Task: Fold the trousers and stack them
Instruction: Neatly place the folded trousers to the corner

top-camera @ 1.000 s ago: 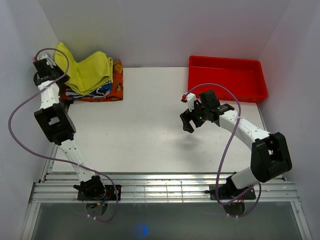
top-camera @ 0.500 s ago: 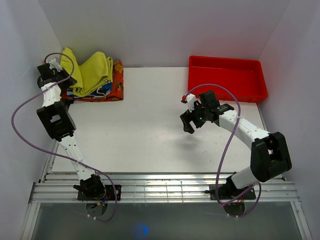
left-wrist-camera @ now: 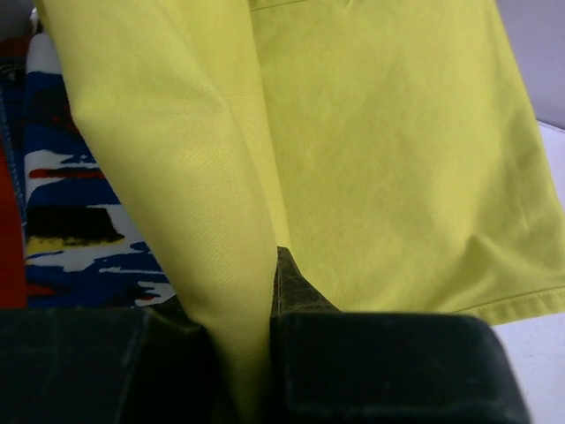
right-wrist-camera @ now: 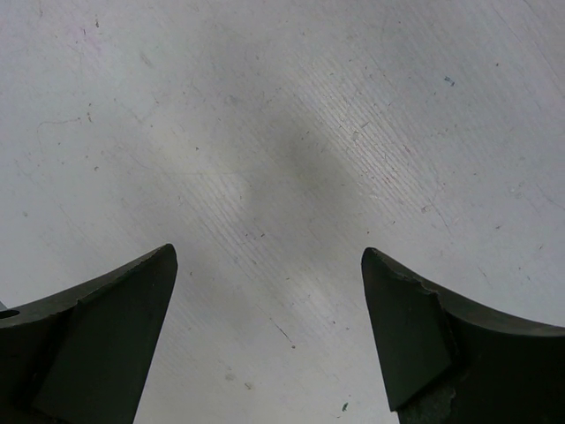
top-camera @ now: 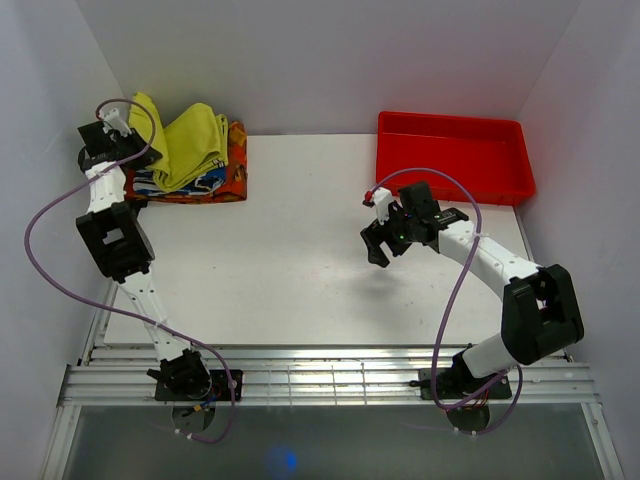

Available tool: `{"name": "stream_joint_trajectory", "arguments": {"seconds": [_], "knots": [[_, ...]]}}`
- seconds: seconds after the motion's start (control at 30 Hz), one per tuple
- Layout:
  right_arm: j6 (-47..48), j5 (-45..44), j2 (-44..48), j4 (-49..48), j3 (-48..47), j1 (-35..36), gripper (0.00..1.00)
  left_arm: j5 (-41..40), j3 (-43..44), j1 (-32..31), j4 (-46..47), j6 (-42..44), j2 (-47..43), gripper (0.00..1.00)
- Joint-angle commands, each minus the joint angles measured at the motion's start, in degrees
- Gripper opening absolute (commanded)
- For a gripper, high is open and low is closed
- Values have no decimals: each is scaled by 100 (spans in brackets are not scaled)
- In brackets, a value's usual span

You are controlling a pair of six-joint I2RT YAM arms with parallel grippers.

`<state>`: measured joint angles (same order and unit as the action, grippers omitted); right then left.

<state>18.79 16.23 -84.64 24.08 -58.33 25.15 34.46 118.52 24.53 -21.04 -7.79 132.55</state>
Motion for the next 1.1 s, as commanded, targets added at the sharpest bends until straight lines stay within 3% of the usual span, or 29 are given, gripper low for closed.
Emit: {"name": "stream_joint_trajectory", "arguments": {"seconds": [0.0, 0.07, 0.17, 0.2, 0.23, 0.3, 0.47, 0.63, 0.8, 1.07], "knots": [[151, -146, 281, -34, 49, -19, 90, -384, -39, 7, -111, -47, -634, 6], [195, -155, 317, -34, 93, -19, 90, -1132, -127, 156, -163, -30, -678, 9], [204, -146, 325, -17, 93, -27, 90, -1793, 118, 262, -488, 198, -608, 44], [204, -129, 325, 0, 93, -19, 90, -1863, 206, 262, -715, 451, -599, 67], [213, -120, 334, 35, 85, -19, 90, -1881, 355, 262, -813, 584, -634, 81], [204, -138, 378, 27, 102, -27, 90, -1864, 400, 254, -990, 822, -774, 97], [231, -129, 431, 36, 190, -19, 90, -1636, 452, 96, -884, 1385, -1555, 98], [248, -120, 369, 53, 181, -27, 90, -1749, 154, -756, -867, 1825, -1908, 98], [222, -94, 317, 27, 181, -27, 90, -1986, 101, -1626, -700, 1554, -1681, 98], [213, -103, 308, 27, 199, -27, 90, -3358, 207, -2602, -490, 1588, -995, 98]]}}
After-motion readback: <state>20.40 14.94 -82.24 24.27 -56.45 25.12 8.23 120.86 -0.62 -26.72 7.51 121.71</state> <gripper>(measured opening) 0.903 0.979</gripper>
